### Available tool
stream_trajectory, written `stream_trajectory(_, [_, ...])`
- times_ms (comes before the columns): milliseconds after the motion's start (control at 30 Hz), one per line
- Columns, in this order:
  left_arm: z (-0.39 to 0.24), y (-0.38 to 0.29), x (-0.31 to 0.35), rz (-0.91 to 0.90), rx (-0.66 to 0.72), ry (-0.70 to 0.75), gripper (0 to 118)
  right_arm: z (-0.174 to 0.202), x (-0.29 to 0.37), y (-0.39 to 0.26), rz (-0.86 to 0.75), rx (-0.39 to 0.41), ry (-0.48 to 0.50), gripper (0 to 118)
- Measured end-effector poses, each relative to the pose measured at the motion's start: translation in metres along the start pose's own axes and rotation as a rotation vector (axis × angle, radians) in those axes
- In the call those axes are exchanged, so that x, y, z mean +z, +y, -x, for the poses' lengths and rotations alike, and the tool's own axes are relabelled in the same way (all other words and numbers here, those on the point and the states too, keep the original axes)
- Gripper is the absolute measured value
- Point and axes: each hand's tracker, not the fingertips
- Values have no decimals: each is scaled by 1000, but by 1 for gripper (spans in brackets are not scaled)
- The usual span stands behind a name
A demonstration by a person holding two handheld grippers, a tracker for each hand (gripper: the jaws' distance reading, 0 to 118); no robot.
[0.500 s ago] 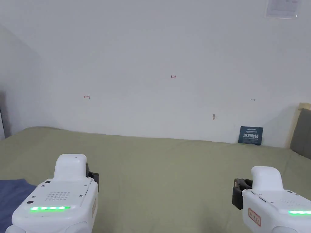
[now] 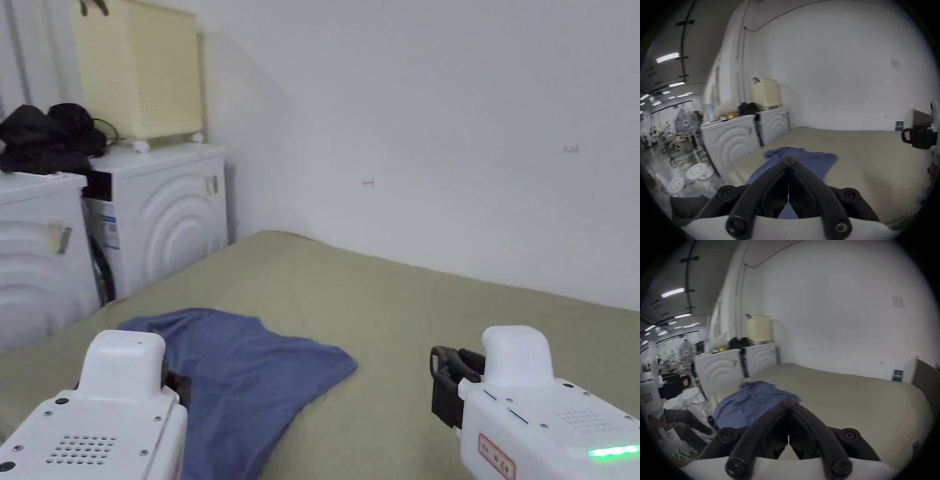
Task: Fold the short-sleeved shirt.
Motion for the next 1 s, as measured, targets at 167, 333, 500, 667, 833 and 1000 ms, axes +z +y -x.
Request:
stream_trajectory(167, [49,-12,16,49,11,96,0,49,-34,-7,27,28,133,0])
stream_trajectory(333, [56,-19,0,92,29,88,0,43,-35,-12,44,12,141,0])
stream_trajectory(500, [42,2,-70,107,-4,-36,0,3,-21,-14,72,42,37,0])
stream_trajectory(667, [16,42,-214,219,22,-333,2,-52,-3,-24,117,21,-83,0])
stream_trajectory(833, [-22,36,-360,453,68,-482,114,-102,0,-46,229,-1,-215,1])
stream_trajectory(1000, [-77,-15,-463,614,-33,-361,114,-143,2,-84,326,-61,-304,1])
